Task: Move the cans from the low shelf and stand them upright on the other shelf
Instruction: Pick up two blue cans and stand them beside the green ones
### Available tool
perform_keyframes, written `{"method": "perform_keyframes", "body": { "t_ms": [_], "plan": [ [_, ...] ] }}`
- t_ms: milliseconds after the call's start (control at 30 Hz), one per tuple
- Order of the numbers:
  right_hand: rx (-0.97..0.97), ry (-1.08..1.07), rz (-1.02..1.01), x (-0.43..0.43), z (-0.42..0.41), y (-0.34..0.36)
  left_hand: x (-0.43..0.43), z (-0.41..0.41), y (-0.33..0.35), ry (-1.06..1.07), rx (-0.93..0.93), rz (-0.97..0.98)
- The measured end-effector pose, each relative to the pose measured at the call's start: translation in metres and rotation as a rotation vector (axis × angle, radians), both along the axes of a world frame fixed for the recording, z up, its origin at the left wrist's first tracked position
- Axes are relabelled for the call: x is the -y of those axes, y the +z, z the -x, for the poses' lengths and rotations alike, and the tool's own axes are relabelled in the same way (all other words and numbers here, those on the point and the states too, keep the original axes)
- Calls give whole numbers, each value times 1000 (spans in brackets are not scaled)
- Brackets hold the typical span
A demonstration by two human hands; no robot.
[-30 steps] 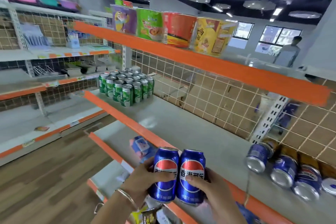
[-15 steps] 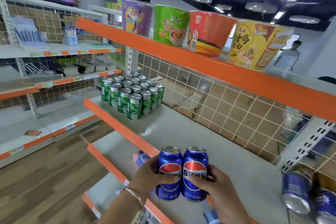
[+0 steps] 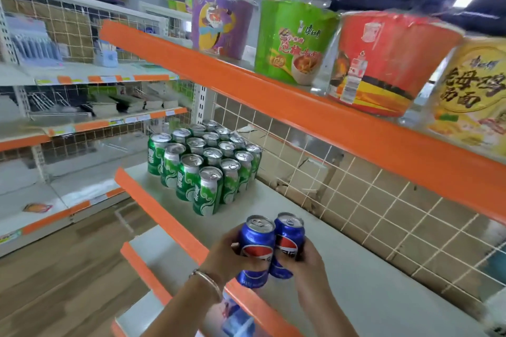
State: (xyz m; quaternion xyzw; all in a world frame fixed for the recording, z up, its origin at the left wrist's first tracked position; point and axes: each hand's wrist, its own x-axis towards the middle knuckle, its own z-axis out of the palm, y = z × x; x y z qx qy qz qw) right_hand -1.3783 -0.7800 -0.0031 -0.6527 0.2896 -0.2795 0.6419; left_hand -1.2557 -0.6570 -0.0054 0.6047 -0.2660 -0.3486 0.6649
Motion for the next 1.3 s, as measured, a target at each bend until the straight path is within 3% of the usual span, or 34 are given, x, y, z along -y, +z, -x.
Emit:
{"method": "perform_keyframes", "body": {
  "t_ms": [133, 333, 533, 700, 833, 967, 1300],
  "plan": [
    [6, -123, 91, 6, -31, -23, 16, -28, -9, -7, 79, 42],
    [-68, -126, 265, 21, -67, -25, 22, -73, -20, 62, 310, 50],
    [-249, -208, 394, 54, -111, -18, 9, -95, -31, -72, 482, 39],
    [-326, -244, 324, 78, -146, -5, 0, -95, -41, -154, 455, -26],
    [-454, -212, 474, 88, -165, 2, 3, -97, -49, -147, 557, -152],
    [-608, -157, 571, 114, -179, -7, 5, -97, -49, -173, 560, -160],
    [-441, -299, 421, 104, -184, -7, 4, -100, -49, -226, 547, -158]
  ]
}}
